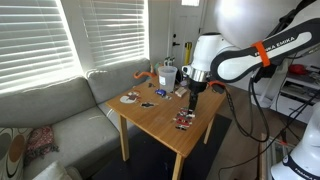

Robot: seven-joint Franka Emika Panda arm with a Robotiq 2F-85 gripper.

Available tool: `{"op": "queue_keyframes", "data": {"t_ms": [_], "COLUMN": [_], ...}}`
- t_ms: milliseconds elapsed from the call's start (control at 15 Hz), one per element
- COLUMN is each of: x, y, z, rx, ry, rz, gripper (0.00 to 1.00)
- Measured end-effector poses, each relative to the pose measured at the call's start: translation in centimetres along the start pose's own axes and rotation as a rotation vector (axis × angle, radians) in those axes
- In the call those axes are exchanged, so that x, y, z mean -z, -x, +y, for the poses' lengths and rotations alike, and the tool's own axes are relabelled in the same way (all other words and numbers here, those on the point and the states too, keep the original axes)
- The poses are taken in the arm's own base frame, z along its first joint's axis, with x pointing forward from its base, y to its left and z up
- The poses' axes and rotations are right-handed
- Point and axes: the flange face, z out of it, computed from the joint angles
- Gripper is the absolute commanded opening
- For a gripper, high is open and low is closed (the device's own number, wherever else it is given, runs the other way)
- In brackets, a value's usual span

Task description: Stack up the wooden chips on the left

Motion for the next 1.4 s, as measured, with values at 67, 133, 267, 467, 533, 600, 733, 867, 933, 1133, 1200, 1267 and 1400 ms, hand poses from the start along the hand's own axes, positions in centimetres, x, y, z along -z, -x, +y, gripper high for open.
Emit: {"op": "queue_keyframes", "data": {"t_ms": [67,133,267,467,533,600,733,867,933,1133,1200,1267,1400], "x": [0.0,0.0,0.1,0.2,0.2,0.1,0.2,0.2,0.2,0.3,0.3,0.3,0.2], "y": [0.1,0.3,0.6,0.9,1.1,1.2,1.2,1.2,1.1,1.0,1.0,1.0,1.1], "z": [0.0,0.0,-0.1,0.0,0.0,0.0,0.1,0.1,0.1,-0.1,-0.1,-0.1,-0.1], "rx": [0.010,0.019,0.036,0.056,0.060,0.064,0.068,0.068,0.066,0.063,0.062,0.061,0.061], "ry": [0.001,0.002,0.003,0.002,0.002,0.002,0.001,-0.002,-0.006,-0.022,-0.027,-0.032,-0.036], "rz": [0.004,0.007,0.010,0.016,0.016,0.018,0.022,0.030,0.034,0.045,0.046,0.047,0.047], "gripper": [0.59,0.59,0.59,0.59,0.59,0.59,0.59,0.59,0.59,0.59,0.59,0.59,0.59]}}
